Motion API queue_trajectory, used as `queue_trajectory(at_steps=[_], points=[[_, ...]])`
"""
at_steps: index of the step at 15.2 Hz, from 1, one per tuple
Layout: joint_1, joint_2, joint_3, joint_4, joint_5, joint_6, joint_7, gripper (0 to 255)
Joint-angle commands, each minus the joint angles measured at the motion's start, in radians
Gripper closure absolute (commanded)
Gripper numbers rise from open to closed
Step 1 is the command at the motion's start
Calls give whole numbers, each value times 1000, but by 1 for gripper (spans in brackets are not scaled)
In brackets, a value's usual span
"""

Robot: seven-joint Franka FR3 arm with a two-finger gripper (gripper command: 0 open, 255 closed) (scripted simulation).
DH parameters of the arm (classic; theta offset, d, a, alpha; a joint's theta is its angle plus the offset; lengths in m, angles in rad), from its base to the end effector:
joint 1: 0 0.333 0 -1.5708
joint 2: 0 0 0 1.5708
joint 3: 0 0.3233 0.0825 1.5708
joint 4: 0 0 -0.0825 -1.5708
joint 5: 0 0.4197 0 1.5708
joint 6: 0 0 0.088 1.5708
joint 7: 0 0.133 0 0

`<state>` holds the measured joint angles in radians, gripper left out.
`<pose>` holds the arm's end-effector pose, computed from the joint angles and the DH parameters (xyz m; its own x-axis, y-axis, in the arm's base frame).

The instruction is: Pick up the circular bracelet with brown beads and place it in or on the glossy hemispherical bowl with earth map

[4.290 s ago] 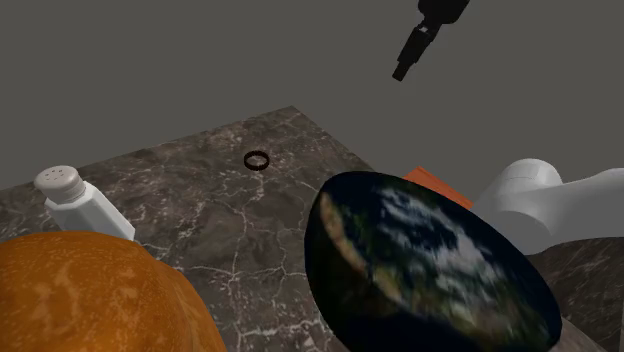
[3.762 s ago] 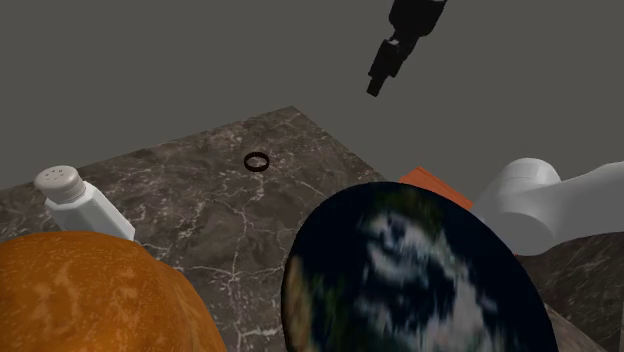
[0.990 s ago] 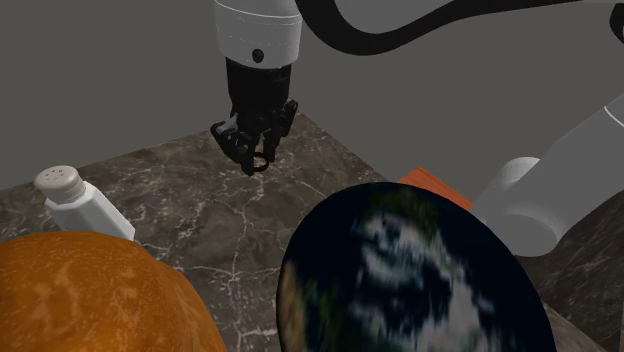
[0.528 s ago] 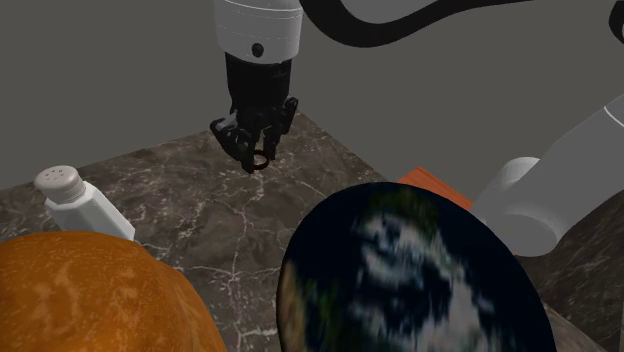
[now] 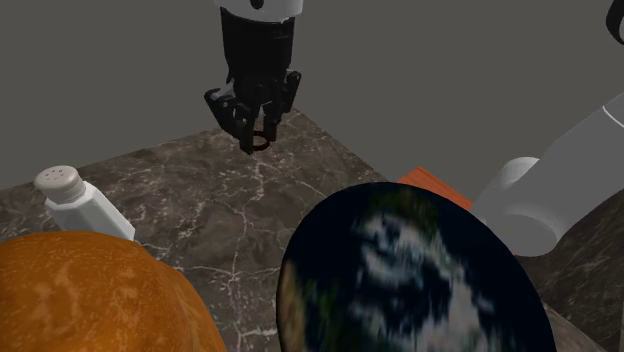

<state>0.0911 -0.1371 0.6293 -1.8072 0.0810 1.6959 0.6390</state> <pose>0.4048 0.3893 0.5587 0.9978 0.0668 0.0002 0.0668 -0.9978 0.0000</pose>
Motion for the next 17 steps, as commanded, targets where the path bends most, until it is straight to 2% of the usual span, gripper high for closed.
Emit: queue_trajectory(at_steps=[1, 17], points=[[-1, 1, -1, 29, -1, -29, 0, 255], [2, 80, 16, 323, -47, -257, 37, 255]])
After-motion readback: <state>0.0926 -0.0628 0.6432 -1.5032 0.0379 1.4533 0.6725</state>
